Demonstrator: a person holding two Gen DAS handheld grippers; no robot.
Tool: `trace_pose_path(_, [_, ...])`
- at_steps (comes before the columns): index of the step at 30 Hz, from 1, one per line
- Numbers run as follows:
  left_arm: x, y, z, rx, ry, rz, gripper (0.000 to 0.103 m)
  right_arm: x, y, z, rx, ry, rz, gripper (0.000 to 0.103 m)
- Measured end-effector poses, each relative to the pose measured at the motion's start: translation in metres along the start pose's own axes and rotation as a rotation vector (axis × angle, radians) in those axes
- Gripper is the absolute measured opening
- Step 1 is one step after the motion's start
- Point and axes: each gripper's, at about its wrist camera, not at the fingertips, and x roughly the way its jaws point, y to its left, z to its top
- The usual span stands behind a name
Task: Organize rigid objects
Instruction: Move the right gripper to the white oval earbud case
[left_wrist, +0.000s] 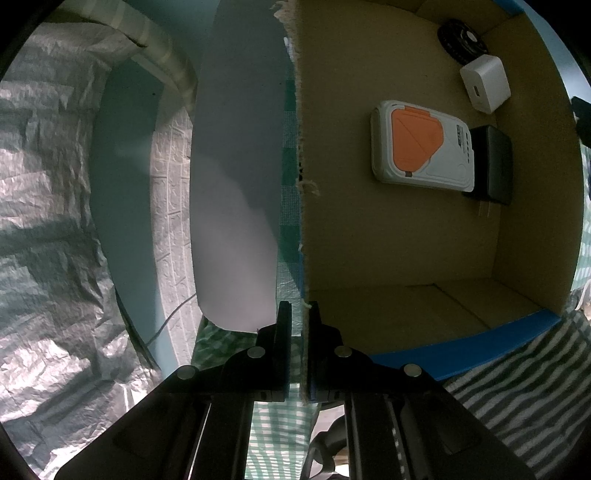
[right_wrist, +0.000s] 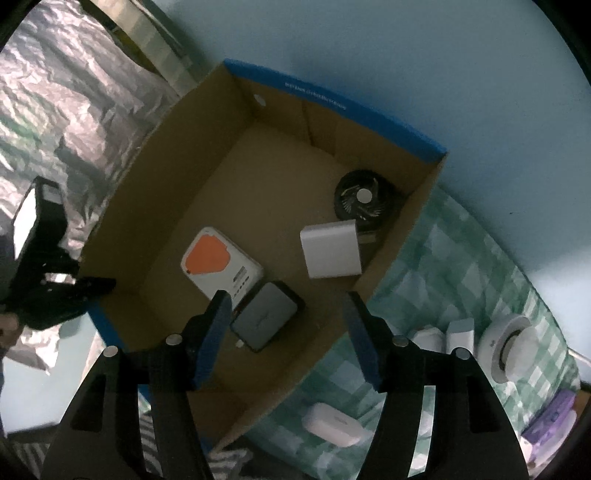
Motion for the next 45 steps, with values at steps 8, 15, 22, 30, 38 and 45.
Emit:
trace_pose_path(8, [0.001, 0.001, 0.000, -0.001, 0.000, 0.005, 0.009, -0.026, -0.014, -0.013, -0.023, -0.027, -0.013, 0.064])
trace_pose_path(15, [0.001, -0.001, -0.001, 0.003, 0.003, 0.010, 0.009, -0.028, -0.026, -0.042, -0.075, 0.006, -0.046, 0.064])
trace_pose_path(22, [0.001, -0.001, -0.001, 0.005, 0.004, 0.015, 0.009, -0.008, -0.038, -0.071, -0.095, 0.080, -0.022, 0.064])
trace_pose_path(30, [0.003, 0.001, -0.002, 0.010, 0.005, 0.018, 0.009, 0.011, -0.034, -0.107, -0.215, 0.147, 0.010, 0.064])
trace_pose_path(38, [0.003, 0.001, -0.002, 0.009, 0.005, 0.017, 0.009, 0.046, -0.033, -0.129, -0.272, 0.225, -0.003, 0.064])
trace_pose_path(45, [0.003, 0.001, -0.002, 0.011, 0.006, 0.019, 0.009, 0.066, -0.027, -0.141, -0.325, 0.258, -0.015, 0.064])
